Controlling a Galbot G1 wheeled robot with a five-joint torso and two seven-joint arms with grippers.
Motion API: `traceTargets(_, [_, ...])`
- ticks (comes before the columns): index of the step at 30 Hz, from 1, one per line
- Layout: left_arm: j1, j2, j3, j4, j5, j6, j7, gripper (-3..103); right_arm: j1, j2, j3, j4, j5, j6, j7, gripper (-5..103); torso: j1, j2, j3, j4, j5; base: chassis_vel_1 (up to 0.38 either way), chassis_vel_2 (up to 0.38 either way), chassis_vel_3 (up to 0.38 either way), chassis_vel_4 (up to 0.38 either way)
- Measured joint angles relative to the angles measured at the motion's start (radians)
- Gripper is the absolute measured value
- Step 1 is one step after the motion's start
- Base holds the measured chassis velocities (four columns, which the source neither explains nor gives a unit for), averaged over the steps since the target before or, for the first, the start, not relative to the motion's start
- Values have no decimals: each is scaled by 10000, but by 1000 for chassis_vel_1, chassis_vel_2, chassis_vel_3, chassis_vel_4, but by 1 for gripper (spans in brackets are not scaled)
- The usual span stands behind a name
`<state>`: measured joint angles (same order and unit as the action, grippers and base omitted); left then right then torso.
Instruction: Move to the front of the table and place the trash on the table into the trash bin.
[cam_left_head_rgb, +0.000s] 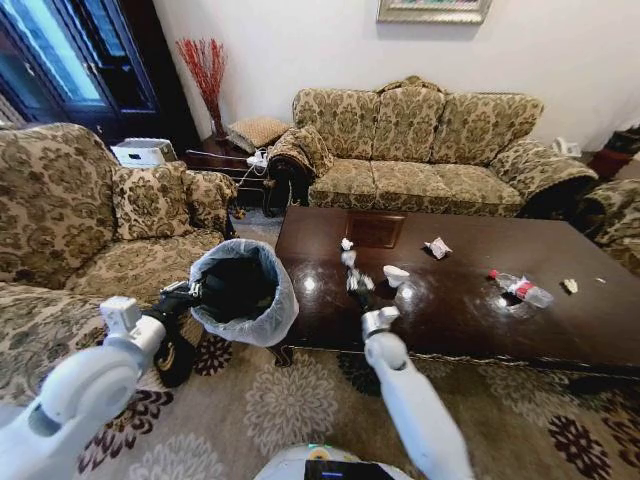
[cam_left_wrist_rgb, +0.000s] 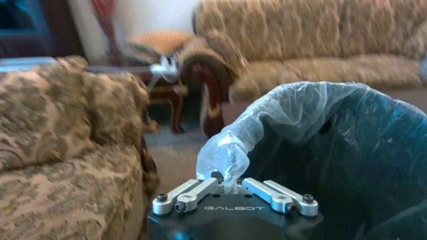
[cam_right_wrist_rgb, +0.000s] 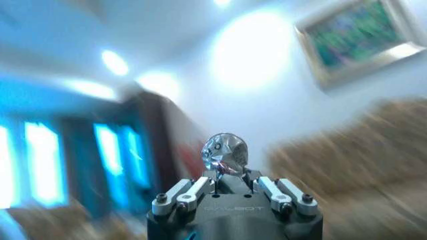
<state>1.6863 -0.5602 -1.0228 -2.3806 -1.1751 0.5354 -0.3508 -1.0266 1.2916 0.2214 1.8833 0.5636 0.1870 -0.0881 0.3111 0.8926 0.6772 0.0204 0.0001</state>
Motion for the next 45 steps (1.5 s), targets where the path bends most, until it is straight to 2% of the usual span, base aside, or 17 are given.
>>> traceTargets(1, [0,0,0,0,0,0,0,1,0,0,0,0,0,0,0,20,0,0,0,0,0,0,0,0,0])
traceTargets(4, [-244,1351,-220,38,-1636,509,-495,1,-16,-999,-486,1834,1119,-184,-769,20,0,0,0,-2,2,0,0,0,0])
traceTargets(5, [-244,1351,-220,38,-1636,509,-495,1,-16,-999,-486,1834,1119,-184,-769,20,0,0,0,-2,2,0,0,0,0])
traceTargets(8, [-414,2217,-339,85,-2414,565,-717,1,-181,-1911,-1050,3055,1843,-519,-1188,20,0,0,0,-3,1,0,0,0,0])
traceTargets(13, [-778,2474,-12,-23,-2605,459,-832,1,58,-2115,-1772,3460,2003,-862,-1242,20,-1,0,0,-2,0,0,0,0,0])
traceTargets(16, [-775,2334,124,-369,-2619,415,-902,1,376,-2042,-2740,3204,1802,-1061,-1318,20,0,0,1,0,-2,0,0,0,0])
traceTargets(22, [-599,2105,16,-920,-2598,403,-947,1,842,-1751,-3807,2578,1792,-1417,-1176,18,0,0,0,-1,0,0,0,0,0])
traceTargets(27, [-348,1722,-214,-1191,-2562,470,-995,1,933,-1544,-3989,2381,1748,-1628,-1279,38,0,0,0,1,0,0,0,0,0])
traceTargets(28, [-348,1722,-214,-1191,-2562,470,-995,1,933,-1544,-3989,2381,1748,-1628,-1279,38,0,0,0,1,0,0,0,0,0])
traceTargets(31, [-351,1689,-219,-1214,-2557,473,-994,1,931,-1609,-3917,2526,1750,-1654,-1350,55,-1,0,0,0,-2,0,0,0,0])
traceTargets(33, [-370,1689,-208,-1232,-2554,472,-987,1,926,-1638,-3875,2571,1756,-1639,-1379,55,-1,0,0,0,-1,0,0,0,0])
traceTargets(36, [-385,1676,-111,-1121,-2550,481,-983,1,758,-1693,-3459,2769,1798,-1293,-1721,71,0,0,0,0,3,0,0,0,0])
traceTargets(37, [-385,1676,-111,-1121,-2550,481,-983,1,758,-1693,-3459,2769,1798,-1293,-1721,71,0,0,0,0,3,0,0,0,0])
traceTargets(40, [-507,1678,211,-609,-2399,532,-1025,1,123,-1737,-2447,3274,1945,-855,-2083,88,0,0,0,1,-2,0,0,0,0])
traceTargets(41, [-507,1678,211,-609,-2399,532,-1025,1,123,-1737,-2447,3274,1945,-855,-2083,88,0,0,0,1,-2,0,0,0,0])
traceTargets(43, [-638,1674,367,-220,-2343,597,-1102,1,-616,-1772,-1342,3703,1907,-661,-2129,93,0,0,0,1,-2,0,0,0,0])
traceTargets(45, [-631,1505,305,-41,-2322,643,-1154,1,-1588,-1800,-3,3862,1358,-493,-1885,99,0,0,0,-2,-2,0,0,0,0])
